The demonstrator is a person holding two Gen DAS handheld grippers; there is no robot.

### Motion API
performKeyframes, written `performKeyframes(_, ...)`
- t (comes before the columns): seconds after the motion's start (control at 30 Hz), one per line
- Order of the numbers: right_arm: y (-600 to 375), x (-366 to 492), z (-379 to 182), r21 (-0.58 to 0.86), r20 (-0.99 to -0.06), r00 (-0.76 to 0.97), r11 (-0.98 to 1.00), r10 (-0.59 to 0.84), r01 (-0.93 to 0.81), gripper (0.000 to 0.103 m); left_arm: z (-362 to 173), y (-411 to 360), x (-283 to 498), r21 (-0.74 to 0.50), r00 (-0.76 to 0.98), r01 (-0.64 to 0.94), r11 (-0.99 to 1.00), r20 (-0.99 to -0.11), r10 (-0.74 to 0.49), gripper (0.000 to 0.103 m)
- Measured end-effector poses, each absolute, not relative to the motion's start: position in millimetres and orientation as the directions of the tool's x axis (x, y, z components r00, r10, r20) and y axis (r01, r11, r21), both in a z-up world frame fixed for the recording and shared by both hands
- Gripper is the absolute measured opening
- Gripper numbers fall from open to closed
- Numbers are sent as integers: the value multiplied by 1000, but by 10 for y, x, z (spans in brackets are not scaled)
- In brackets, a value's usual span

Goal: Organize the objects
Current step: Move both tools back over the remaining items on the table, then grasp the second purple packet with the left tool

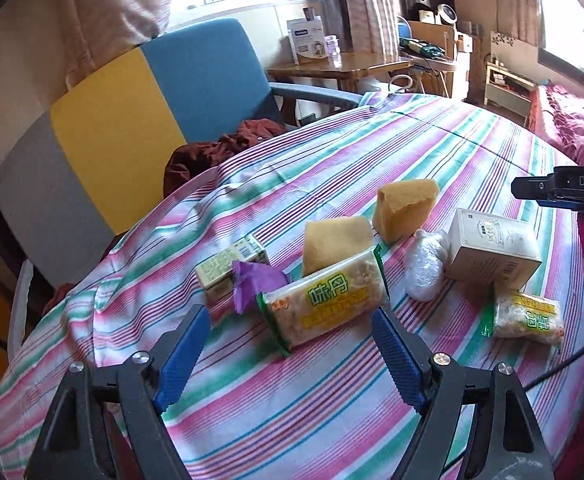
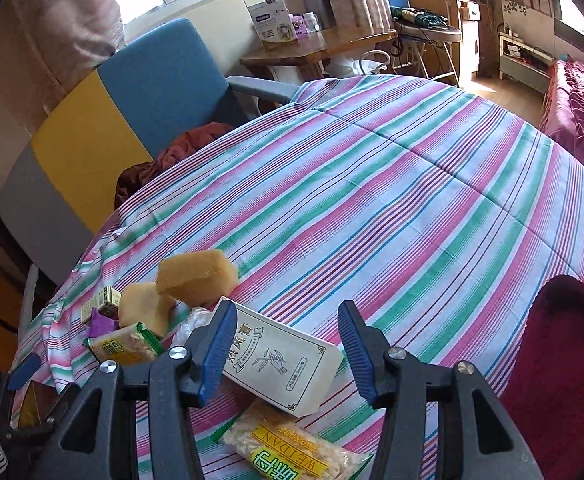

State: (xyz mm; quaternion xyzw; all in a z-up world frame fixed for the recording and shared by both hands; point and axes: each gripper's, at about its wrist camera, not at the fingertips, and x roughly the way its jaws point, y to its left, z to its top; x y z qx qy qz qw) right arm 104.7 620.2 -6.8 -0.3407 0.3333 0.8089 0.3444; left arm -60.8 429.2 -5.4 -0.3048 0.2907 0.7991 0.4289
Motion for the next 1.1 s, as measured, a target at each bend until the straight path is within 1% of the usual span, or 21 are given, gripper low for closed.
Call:
performKeyframes(0.23,6218,998,-117,323,-793,-537,-549,288,-771,54,-292,4733,-769,212,-400,-896,-390,-767,502,84)
performKeyframes(0.33,6218,984,-134,326,-797,-537,-552,276,-768,54,-398,4811,-816,191,-368,-909,-371,-786,497,84)
performKeyframes(0.37,6218,979,-137,325,-798,-536,-554,274,-767,54,-434,4806,-821,167,-340,-918,-360,-798,498,84)
performKeyframes(0.43,6220,976,-142,325,-800,-535,-553,271,-767,54,-498,4756,-792,115,-286,-931,-346,-820,496,85)
performKeyframes(0.53,6233,986,-139,327,-799,-534,-545,276,-772,54,-493,4595,-599,140,-296,-938,-317,-800,523,89)
performKeyframes(0.6,6238,994,-140,329,-799,-534,-541,277,-774,54,-439,4476,-461,103,-257,-950,-295,-794,550,92)
performKeyframes(0.7,6235,999,-139,325,-800,-530,-540,281,-777,54,-418,4339,-284,55,-202,-962,-268,-803,561,92)
performKeyframes(0.8,6232,992,-144,318,-803,-524,-539,284,-780,54,-504,4208,-163,-1,-152,-963,-268,-822,549,91)
performKeyframes(0.9,6234,979,-159,309,-809,-515,-538,285,-784,54,-577,4080,-127,-19,-143,-958,-286,-833,534,90)
performKeyframes(1.03,6217,946,-179,300,-817,-508,-551,273,-779,55,-534,3942,-231,-71,-134,-938,-339,-828,545,90)
performKeyframes(1.1,6206,930,-180,296,-819,-506,-558,270,-776,58,-483,3909,-325,-72,-160,-922,-381,-824,544,90)
